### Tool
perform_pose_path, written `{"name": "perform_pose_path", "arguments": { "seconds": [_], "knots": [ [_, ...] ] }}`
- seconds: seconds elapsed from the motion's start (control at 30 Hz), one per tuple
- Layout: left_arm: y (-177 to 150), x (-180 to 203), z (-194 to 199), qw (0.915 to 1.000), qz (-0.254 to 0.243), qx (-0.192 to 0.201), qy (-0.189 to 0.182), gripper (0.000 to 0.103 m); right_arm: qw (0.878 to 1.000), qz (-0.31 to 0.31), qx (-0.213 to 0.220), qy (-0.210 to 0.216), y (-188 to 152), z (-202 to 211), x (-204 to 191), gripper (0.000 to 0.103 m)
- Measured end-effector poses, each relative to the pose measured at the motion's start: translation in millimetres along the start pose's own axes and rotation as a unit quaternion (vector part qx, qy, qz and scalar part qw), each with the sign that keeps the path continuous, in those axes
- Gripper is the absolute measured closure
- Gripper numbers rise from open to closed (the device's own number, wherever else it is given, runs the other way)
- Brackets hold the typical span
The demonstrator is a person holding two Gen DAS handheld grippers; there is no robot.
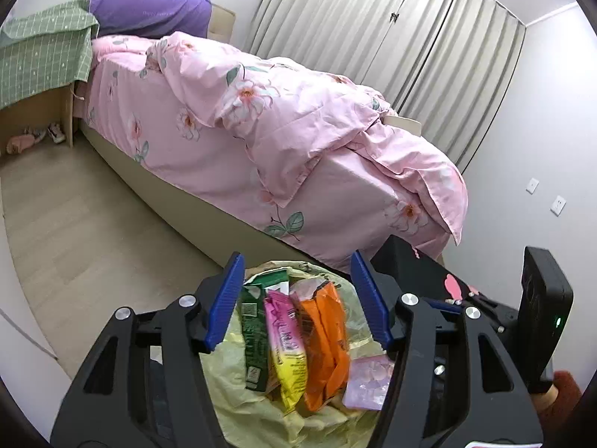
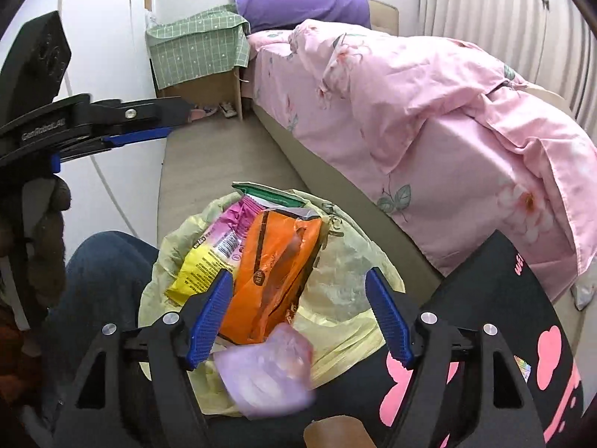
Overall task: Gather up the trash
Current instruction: 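Move both tools back over the table toward the remaining snacks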
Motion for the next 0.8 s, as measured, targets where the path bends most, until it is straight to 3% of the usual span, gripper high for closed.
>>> {"name": "perform_pose_path", "arguments": {
  "seconds": [0.13,0.23,0.43,0.63,0.67,0.8],
  "knots": [
    [-1,0,3,1.0000,0.000,0.001,-0.003,0.047,0.999,-0.031,0.028,-0.007,9,29,21,0.034],
    [-9,14,2,0.9997,-0.006,-0.005,-0.023,0.047,0.999,-0.038,0.023,-0.022,3,53,32,0.034],
    [-46,78,-7,0.9920,-0.060,-0.043,-0.102,0.047,0.989,-0.056,0.049,-0.126,-37,132,74,0.033],
    [-89,147,-16,0.9761,-0.101,-0.089,-0.170,0.046,0.971,-0.127,0.046,-0.197,-113,196,120,0.033],
    [-96,158,-16,0.9729,-0.110,-0.096,-0.180,0.046,0.971,-0.127,0.046,-0.197,-113,196,120,0.033],
    [-126,203,-17,0.9540,-0.153,-0.131,-0.222,0.046,0.943,-0.194,0.024,-0.268,-172,226,148,0.033]
  ]
}}
Point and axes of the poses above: each gripper's, at about its wrist camera, not at the fingertips, and z roughly against the way its jaws point, x to its right, y to its top, the point moved 9 cm from there along -z, roughly the way its jaws point, and after that the axes turned 5 degrees about x, right-handed, at the moved point
